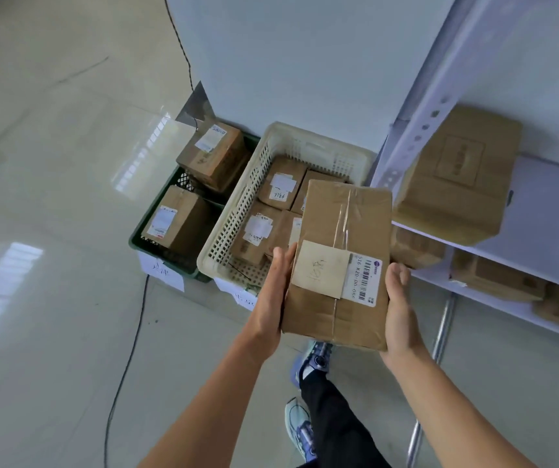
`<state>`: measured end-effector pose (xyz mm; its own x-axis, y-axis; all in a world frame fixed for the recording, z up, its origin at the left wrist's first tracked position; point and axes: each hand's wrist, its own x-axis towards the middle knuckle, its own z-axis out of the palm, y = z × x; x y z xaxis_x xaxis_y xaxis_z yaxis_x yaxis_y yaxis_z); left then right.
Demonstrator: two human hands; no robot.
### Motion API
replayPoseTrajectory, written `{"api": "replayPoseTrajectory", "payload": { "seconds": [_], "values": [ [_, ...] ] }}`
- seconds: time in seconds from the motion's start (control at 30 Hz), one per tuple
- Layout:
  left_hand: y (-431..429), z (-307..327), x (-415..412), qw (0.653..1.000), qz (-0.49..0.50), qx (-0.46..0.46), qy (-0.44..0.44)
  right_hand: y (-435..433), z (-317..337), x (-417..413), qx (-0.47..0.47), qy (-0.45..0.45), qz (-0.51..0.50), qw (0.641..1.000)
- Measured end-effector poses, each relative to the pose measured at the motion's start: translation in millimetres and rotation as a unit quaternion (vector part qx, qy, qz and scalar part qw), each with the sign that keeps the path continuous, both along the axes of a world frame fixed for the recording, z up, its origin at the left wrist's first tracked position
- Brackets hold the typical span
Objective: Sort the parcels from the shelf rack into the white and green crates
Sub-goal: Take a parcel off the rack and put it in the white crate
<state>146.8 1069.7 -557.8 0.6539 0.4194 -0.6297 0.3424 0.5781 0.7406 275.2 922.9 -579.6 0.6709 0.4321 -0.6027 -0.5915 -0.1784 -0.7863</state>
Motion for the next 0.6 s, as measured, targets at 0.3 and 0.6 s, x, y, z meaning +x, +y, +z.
{"api": "replayPoseTrajectory", "payload": {
  "seconds": [0.3,0.6],
  "values": [
    [119.5,-78.7,35.4,0.998,0.024,0.023,0.050,122.3,-91.8,28.1,-0.025,0.026,0.028,0.999],
    [247.8,-179.7,93.1,0.992,-0.007,0.046,0.118,242.0,-197.5,72.0,-0.061,0.059,0.062,0.995]
  ]
}}
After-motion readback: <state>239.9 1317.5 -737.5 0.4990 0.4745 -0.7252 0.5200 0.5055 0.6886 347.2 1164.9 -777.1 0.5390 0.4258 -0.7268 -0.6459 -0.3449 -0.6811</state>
